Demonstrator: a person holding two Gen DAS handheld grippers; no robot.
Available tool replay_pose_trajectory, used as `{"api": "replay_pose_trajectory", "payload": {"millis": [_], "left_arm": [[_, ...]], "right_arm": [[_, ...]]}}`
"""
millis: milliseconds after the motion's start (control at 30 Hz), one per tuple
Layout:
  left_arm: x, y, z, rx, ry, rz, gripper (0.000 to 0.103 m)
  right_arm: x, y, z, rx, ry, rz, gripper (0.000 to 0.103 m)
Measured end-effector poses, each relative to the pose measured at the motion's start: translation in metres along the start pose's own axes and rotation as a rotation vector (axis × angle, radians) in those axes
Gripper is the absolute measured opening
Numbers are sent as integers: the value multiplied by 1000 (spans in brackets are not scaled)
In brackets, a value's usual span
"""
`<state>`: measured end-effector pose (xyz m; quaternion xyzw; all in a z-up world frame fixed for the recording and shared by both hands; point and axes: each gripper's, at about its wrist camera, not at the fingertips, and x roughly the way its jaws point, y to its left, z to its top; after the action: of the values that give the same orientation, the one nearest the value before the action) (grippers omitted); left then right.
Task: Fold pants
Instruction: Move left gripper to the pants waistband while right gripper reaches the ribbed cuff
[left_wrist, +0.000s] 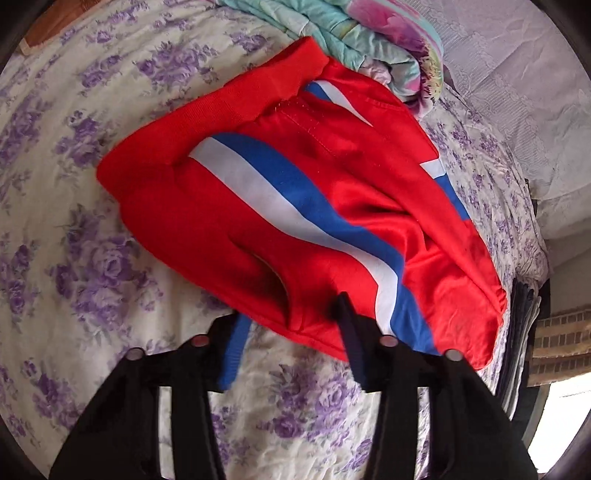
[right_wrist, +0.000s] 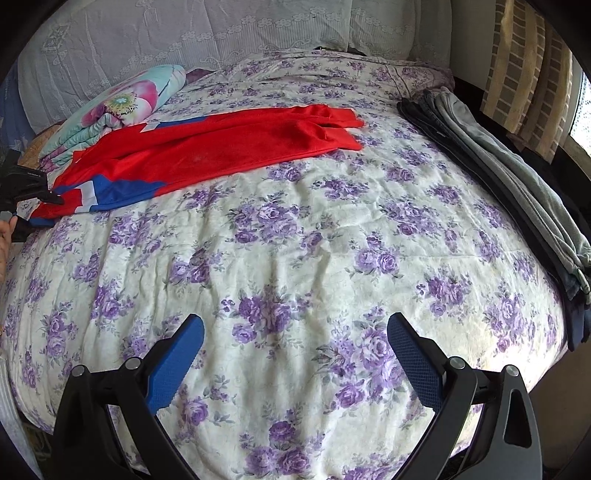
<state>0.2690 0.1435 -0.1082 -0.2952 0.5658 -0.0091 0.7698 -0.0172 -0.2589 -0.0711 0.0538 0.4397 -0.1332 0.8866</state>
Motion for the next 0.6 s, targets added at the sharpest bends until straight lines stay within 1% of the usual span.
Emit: {"api": "replay_pose_trajectory", "payload": {"millis": [33,67,100,167,200,300,333,400,500,533,567,600], "left_arm": [[6,3,4,-16,8,-8,24],[7,6,5,-32,-6,-32,20],[4,8,5,-33,-33,-60,14],[-5,6,1,5,-102,-80,13],[-7,4,-2,25,-126,-79,12],[-7,2,-9,63,-182,-75,12],[-5,1,-11,80,-191,-62,12],[-1,1,-13,106,-197,-42,12],[-5,4,-14,125,-205,-55,13],[-5,7,-13,124,-200,-65,13],[-3,9,-12,118,-192,-75,13],[-3,11,-12,113,-185,-87,13]], "right_arm": [[1,1,2,-5,2,-4,100],[3,2,4,-12,4,-8,100],[3,3,8,-21,4,-10,100],[4,3,18,-43,-1,-1,100],[5,2,27,-55,-3,21,100],[20,-9,66,-56,17,148,100],[31,-17,82,-30,37,175,100],[61,-35,115,50,77,198,100],[110,-62,154,216,131,270,100],[126,-68,164,281,151,304,98],[142,-71,172,336,176,338,92],[157,-72,178,370,206,359,89]]}}
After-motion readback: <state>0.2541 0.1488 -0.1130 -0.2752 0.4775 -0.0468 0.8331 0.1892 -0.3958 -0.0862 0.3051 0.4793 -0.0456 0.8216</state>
